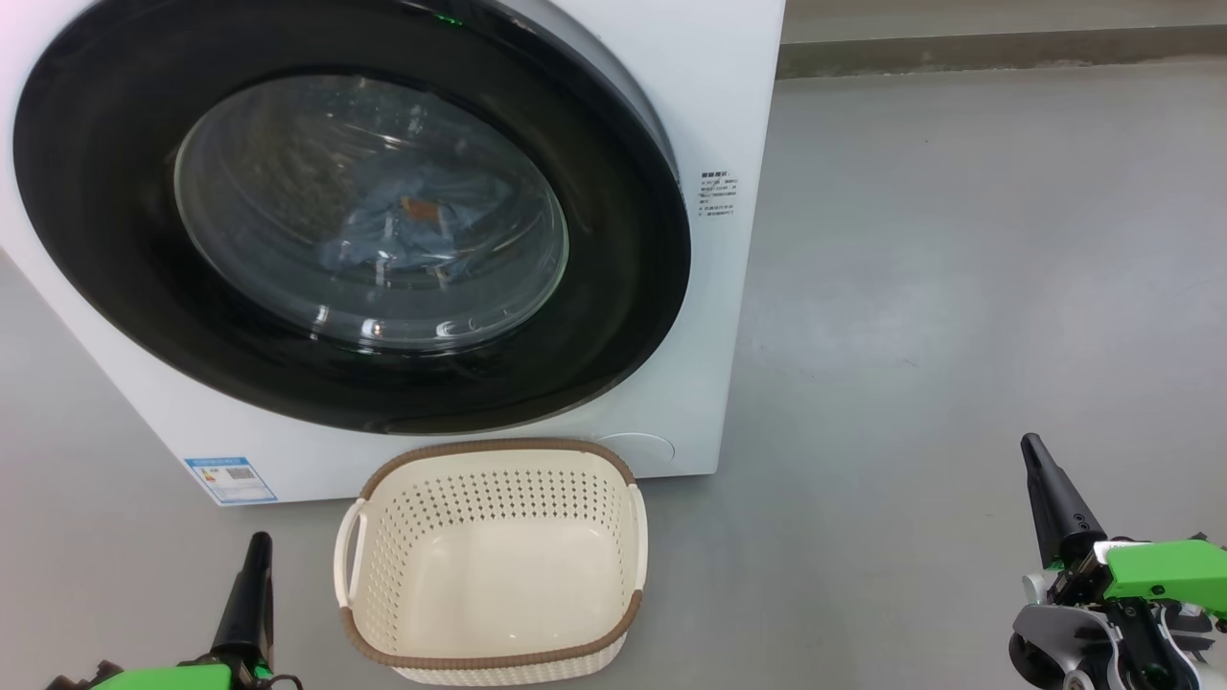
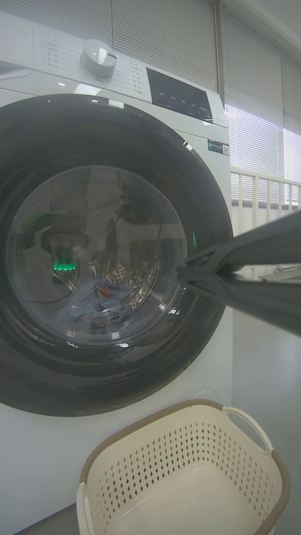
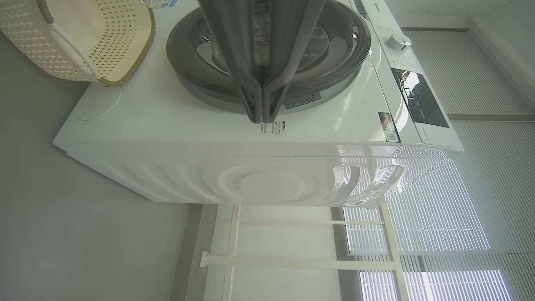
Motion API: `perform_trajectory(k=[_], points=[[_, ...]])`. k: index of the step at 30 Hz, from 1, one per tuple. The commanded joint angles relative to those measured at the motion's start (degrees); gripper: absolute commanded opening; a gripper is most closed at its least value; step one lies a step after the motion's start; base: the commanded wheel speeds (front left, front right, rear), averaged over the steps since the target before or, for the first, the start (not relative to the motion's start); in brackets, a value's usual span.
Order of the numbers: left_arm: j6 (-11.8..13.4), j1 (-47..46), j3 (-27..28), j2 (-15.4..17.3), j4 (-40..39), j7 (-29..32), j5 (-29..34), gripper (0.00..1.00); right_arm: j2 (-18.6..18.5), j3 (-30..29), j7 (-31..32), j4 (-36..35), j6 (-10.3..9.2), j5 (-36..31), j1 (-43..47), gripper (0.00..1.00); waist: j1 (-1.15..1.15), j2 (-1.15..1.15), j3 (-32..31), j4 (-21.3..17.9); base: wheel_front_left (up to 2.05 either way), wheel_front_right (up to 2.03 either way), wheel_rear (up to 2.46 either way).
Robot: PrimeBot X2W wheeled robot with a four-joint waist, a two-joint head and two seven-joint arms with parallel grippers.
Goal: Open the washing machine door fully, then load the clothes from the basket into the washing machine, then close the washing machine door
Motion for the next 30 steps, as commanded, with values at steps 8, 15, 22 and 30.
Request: perform_trajectory(k=[8,15,22,30], points=[[0.02,-2.09,1.86,0.51,-1.76,0.41,-0.39,0.00,-0.12,1.10,0.40,-1.69,0.10,-0.43,-0.30,0.00,0.00,0.00,0.00,0.00,0.00,0.00,0.00],[0.02,-2.09,1.86,0.51,-1.76,0.41,-0.39,0.00,-0.10,1.07,0.42,-1.69,0.10,-0.46,-0.31,0.00,0.00,0.00,0.00,0.00,0.00,0.00,0.00],[0.02,-2.09,1.86,0.51,-1.76,0.40,-0.40,0.00,-0.07,1.03,0.45,-1.69,0.10,-0.49,-0.31,0.00,0.00,0.00,0.00,0.00,0.00,0.00,0.00],[0.02,-2.09,1.86,0.51,-1.77,0.40,-0.40,0.00,-0.05,1.00,0.48,-1.68,0.10,-0.52,-0.31,0.00,0.00,0.00,0.00,0.00,0.00,0.00,0.00]])
